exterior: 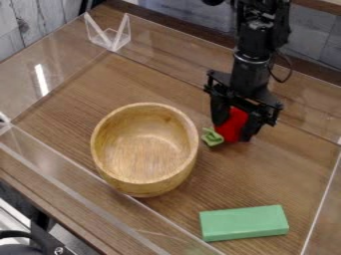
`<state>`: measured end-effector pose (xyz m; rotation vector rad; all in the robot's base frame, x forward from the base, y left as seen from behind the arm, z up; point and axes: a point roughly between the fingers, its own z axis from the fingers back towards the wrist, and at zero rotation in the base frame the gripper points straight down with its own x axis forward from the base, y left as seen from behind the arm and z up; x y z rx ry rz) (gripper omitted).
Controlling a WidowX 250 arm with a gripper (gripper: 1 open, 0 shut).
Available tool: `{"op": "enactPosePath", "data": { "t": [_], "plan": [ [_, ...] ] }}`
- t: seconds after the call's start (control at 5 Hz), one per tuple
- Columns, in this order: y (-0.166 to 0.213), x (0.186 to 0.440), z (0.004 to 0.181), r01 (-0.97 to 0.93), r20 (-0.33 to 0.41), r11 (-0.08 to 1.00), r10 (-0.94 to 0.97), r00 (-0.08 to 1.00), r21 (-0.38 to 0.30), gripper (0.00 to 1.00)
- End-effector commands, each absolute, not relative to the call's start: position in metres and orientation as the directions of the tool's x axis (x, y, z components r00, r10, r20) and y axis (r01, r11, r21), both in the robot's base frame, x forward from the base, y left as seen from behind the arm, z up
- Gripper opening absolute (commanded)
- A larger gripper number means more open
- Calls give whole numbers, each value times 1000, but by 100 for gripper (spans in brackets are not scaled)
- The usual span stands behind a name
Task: Move the red fruit to the left
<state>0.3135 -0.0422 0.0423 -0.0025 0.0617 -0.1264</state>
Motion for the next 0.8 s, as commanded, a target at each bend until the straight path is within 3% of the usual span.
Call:
{"op": "enactPosePath", "data": {
  "t": [0.0,0.2,0.4,0.6],
  "plan": [
    [-41,318,54,119,-14,993,-119,993,-8,0],
    [-40,317,57,110,-15,994,-110,994,-16,100],
    [-39,316,60,100,-11,995,-100,995,-22,100],
    [-39,318,60,97,-9,995,-97,995,-23,0]
  ]
}}
